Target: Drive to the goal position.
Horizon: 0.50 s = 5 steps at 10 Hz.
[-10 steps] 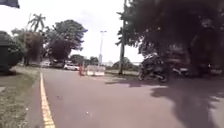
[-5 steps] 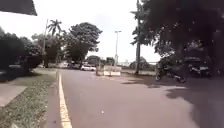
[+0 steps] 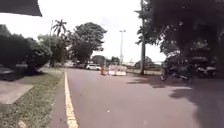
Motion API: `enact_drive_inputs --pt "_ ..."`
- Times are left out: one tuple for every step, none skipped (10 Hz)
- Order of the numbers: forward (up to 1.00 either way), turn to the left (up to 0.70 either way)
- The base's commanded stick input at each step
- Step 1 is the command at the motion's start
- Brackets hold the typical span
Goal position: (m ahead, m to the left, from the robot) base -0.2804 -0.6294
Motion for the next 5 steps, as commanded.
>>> enact_drive_inputs --pt "-0.25 0.00" --pt "-0.39 0.00" --pt "-0.45 0.00" --pt "-0.45 0.00" --pt "-0.45 0.00"
